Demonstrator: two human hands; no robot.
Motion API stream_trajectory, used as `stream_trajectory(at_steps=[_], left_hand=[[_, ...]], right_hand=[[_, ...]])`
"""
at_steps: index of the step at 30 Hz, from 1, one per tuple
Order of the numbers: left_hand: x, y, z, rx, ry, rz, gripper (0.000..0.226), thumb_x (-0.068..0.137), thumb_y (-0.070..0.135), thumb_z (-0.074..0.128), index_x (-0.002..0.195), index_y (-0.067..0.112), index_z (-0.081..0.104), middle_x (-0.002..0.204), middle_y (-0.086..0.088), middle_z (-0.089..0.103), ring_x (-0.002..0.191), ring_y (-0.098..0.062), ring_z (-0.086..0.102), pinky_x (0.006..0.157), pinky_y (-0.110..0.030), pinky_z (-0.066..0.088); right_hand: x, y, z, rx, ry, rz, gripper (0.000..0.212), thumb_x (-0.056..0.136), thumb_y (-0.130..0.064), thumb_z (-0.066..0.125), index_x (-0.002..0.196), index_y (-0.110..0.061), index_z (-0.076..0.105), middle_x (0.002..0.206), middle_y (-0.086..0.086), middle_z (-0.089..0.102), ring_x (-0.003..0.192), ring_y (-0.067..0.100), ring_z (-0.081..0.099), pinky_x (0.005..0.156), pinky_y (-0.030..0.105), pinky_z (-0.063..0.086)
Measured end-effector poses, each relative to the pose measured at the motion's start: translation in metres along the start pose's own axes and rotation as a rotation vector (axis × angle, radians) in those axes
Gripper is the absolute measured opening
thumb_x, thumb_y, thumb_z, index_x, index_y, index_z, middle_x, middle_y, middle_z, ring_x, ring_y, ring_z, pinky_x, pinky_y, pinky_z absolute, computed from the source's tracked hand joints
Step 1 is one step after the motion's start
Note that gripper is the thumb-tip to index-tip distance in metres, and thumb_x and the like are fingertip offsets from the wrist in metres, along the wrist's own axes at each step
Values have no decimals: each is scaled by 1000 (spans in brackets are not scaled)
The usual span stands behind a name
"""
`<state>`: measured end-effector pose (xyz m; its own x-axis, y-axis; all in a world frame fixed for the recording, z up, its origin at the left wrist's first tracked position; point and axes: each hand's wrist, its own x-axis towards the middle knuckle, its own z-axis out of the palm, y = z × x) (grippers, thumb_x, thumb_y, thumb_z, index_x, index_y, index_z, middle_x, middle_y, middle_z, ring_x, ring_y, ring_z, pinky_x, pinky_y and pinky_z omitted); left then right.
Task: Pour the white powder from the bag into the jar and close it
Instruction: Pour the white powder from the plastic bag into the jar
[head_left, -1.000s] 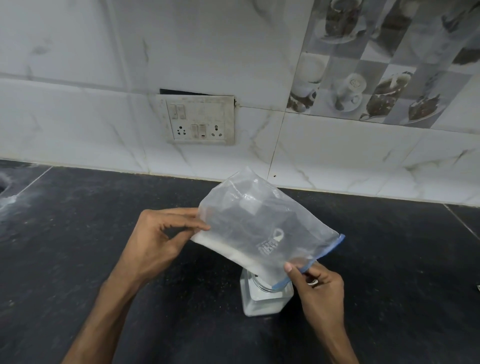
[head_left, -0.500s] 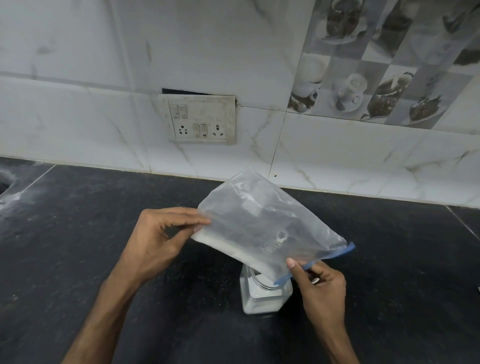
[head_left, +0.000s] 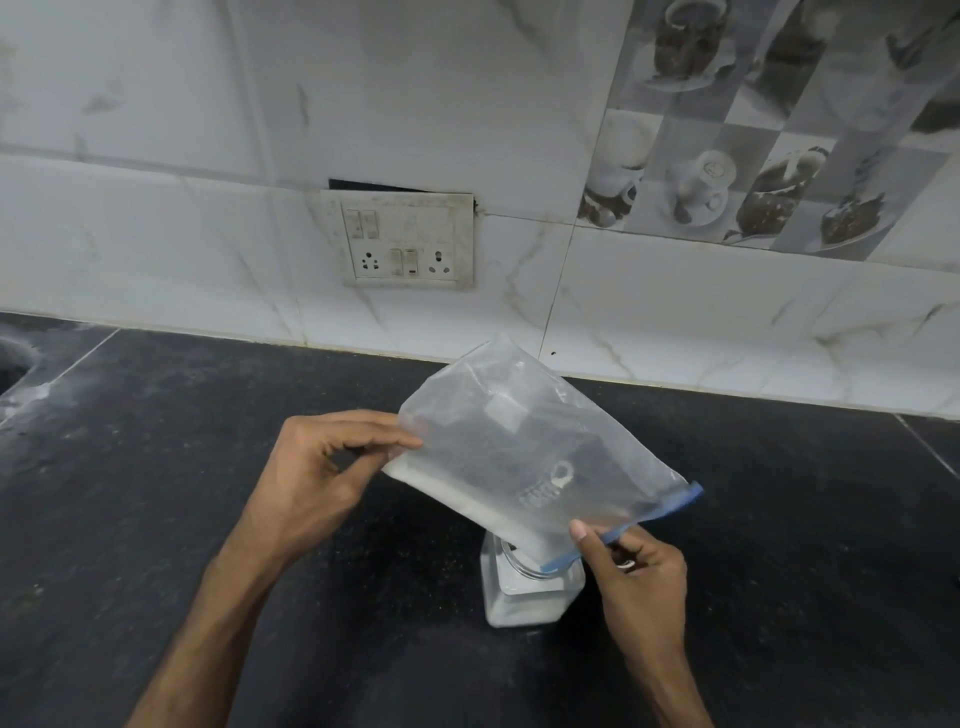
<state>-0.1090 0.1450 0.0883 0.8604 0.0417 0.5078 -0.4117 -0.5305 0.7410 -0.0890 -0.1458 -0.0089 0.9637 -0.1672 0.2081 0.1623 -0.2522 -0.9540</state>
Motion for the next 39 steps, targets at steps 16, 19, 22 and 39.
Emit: stream_trajectory(at_steps=[16, 19, 22, 39], left_hand=[[2, 2, 0, 17, 4, 13, 33, 81, -13, 73, 97, 15, 79, 99, 11, 75, 95, 3, 71, 83, -11, 54], [2, 1, -1, 2, 11, 3, 33, 82, -13, 73, 97, 16, 79, 98, 11, 76, 94, 2, 72, 83, -13, 55], [3, 0, 0, 16, 6, 3, 32, 82, -15, 72, 98, 13, 80, 99, 9, 76, 96, 1, 71, 86, -12, 54], [4, -9, 2, 9, 8, 9, 35, 82, -15, 72, 99, 14, 80, 99, 12, 76, 96, 2, 71, 87, -11, 53]], right_hand=[[2, 2, 3, 1, -19, -20, 20, 78, -20, 82, 68, -5, 75, 68, 18, 71, 65, 30, 66, 67, 38, 56], [1, 1, 4, 41, 32, -22, 29, 76, -29, 81, 70, -2, 73, 67, 22, 69, 60, 18, 59, 62, 28, 52], [2, 3, 4, 39, 9, -31, 33, 76, -30, 81, 68, 1, 71, 68, 20, 70, 60, 25, 63, 63, 31, 53], [3, 2, 5, -9, 8, -34, 28, 79, -17, 82, 65, 3, 70, 65, 18, 69, 59, 23, 62, 61, 29, 51]])
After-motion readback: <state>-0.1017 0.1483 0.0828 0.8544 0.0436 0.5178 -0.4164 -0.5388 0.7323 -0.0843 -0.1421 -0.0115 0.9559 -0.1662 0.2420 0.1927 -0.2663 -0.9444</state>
